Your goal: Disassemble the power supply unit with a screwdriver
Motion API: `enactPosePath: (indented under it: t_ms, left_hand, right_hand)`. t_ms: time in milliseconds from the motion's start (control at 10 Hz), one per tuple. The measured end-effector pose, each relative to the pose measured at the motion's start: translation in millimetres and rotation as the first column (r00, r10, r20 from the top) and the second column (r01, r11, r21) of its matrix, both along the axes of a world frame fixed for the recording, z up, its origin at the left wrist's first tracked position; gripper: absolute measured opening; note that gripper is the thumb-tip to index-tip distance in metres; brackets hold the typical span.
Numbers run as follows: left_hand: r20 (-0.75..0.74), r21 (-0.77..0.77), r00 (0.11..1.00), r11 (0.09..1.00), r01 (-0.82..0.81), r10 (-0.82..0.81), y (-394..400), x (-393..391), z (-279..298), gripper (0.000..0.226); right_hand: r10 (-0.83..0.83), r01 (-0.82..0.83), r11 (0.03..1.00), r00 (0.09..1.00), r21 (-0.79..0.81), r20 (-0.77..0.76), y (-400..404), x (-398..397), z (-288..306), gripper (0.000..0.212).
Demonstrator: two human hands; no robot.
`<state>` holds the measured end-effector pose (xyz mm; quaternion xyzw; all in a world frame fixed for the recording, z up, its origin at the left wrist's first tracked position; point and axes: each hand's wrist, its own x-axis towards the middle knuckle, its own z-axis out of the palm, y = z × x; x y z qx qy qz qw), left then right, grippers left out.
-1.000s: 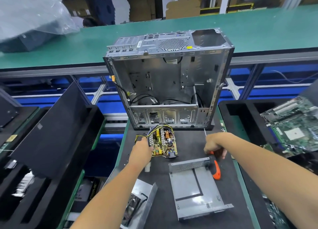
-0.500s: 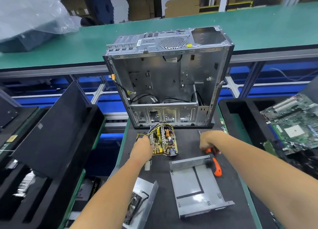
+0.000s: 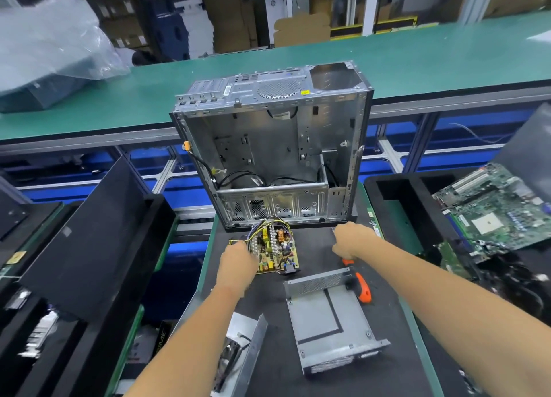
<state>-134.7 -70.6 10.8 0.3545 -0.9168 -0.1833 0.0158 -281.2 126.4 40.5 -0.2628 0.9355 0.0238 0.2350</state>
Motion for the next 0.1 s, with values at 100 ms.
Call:
enactPosePath:
  t_ms: [100]
  left_hand:
    - [-0.247,0.088,0.968,0.996,-0.032,0.053,8.8,18.4,17.6,0.006]
  right_hand:
    - [-0.141,0.121,0.956,0.988,-0.269,-0.059,28.0,16.5,11.1,0.013]
